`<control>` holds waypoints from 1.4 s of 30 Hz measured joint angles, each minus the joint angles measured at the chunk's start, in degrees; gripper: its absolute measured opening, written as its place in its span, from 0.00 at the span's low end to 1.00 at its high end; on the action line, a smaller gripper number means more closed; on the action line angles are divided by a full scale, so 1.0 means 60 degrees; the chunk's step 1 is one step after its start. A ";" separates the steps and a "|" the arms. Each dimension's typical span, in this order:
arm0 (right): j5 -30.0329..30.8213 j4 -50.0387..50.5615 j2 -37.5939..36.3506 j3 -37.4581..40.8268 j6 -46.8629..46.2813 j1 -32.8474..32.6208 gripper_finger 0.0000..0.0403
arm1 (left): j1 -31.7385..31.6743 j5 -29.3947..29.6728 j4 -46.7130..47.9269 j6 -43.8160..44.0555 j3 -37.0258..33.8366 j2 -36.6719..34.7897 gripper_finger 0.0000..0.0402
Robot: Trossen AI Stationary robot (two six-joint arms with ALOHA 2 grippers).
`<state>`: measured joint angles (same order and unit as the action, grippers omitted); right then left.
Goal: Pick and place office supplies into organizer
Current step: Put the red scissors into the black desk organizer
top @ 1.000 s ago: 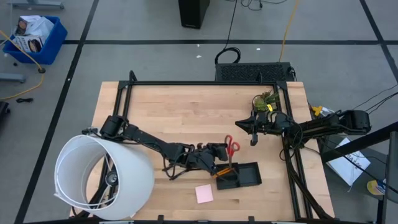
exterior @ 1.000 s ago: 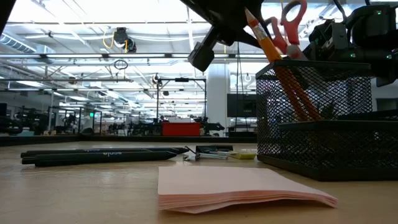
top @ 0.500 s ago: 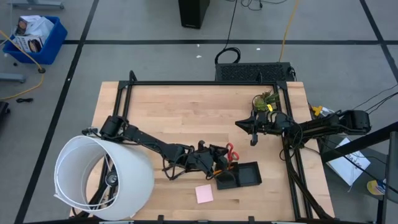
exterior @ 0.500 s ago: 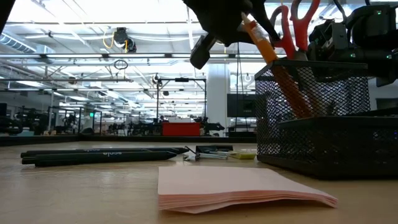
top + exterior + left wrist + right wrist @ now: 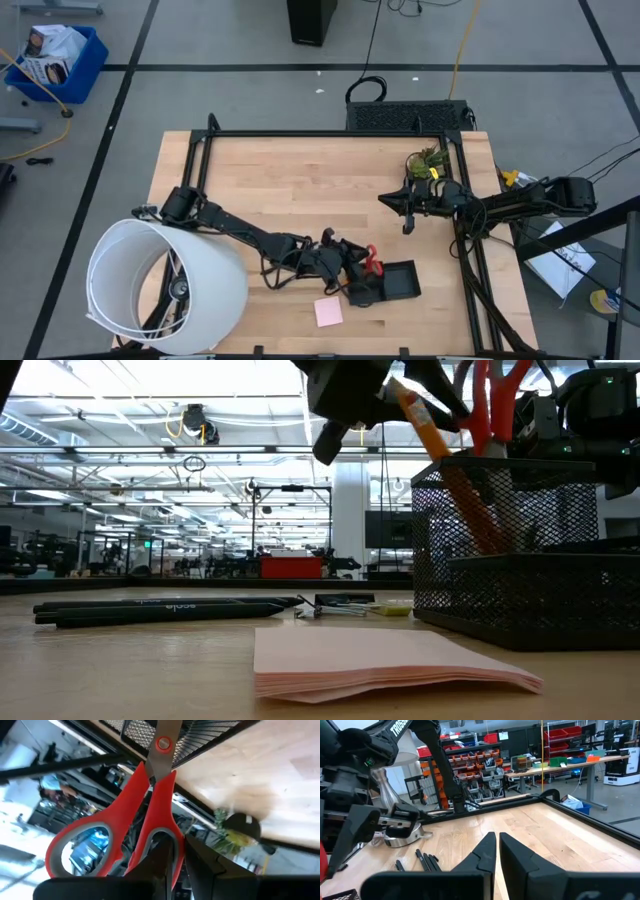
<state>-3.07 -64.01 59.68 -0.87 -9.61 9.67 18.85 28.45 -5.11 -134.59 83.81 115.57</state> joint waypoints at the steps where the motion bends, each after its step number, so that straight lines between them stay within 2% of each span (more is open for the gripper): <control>1: 0.0000 0.0000 0.0000 0.0000 0.0003 0.0000 0.04 | 0.0000 -0.0003 -0.0065 -0.0181 0.0000 0.0000 0.12; 12: 0.0003 0.0000 0.0000 -0.0001 0.0002 -0.0002 0.04 | -0.0004 -0.0220 -0.0017 -0.1267 0.0000 0.0000 0.12; 30: 0.0001 0.0000 0.0000 -0.0003 0.0003 0.0000 0.04 | -0.0109 -0.0314 -0.0730 0.0199 0.0000 0.0000 0.12; 39: 0.0003 0.0000 0.0000 -0.0002 0.0002 0.0000 0.04 | 0.0011 -0.1474 -0.0672 -0.0363 0.0000 0.0000 0.12; 42: 0.0000 0.0000 0.0000 -0.0003 0.0000 -0.0003 0.04 | 0.0022 -0.1493 -0.0592 -0.0398 0.0000 0.0000 0.12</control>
<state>-3.07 -64.01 59.68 -0.88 -9.60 9.65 18.98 19.49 -8.67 -136.98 83.81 115.57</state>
